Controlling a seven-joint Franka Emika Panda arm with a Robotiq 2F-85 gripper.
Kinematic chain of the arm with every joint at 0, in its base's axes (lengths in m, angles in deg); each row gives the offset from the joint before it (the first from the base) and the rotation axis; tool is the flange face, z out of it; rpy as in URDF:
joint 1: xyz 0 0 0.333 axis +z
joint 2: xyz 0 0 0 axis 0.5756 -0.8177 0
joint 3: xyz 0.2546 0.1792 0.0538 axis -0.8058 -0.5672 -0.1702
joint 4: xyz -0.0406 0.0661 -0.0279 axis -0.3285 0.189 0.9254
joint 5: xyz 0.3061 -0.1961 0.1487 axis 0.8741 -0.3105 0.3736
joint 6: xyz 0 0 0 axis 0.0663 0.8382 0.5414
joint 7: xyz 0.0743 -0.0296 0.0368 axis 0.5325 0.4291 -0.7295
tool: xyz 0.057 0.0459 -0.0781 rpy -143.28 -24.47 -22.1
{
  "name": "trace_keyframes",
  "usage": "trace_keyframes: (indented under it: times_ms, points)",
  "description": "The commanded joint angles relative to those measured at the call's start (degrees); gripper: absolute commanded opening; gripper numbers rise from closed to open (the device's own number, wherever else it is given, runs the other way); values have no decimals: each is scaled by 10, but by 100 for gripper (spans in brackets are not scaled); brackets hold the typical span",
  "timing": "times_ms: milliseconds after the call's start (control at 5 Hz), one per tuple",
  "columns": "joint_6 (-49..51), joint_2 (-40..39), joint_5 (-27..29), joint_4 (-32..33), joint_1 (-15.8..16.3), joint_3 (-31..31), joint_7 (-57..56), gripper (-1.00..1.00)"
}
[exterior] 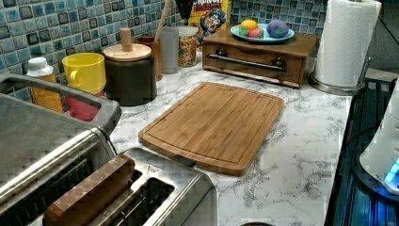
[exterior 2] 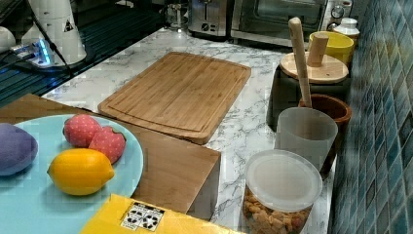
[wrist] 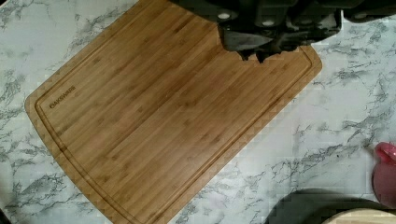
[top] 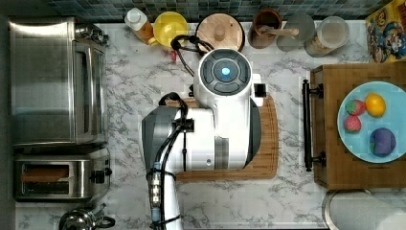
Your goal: Turn on the toaster.
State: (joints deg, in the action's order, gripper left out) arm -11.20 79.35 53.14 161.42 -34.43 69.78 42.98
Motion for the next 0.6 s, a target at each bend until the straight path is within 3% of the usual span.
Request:
trace_keyframes:
  times_ms: [200, 600]
  points:
    - [-17, 5, 10, 8, 3, -9, -52, -100]
    - [-90, 48, 16, 69, 47, -52, -96, -100]
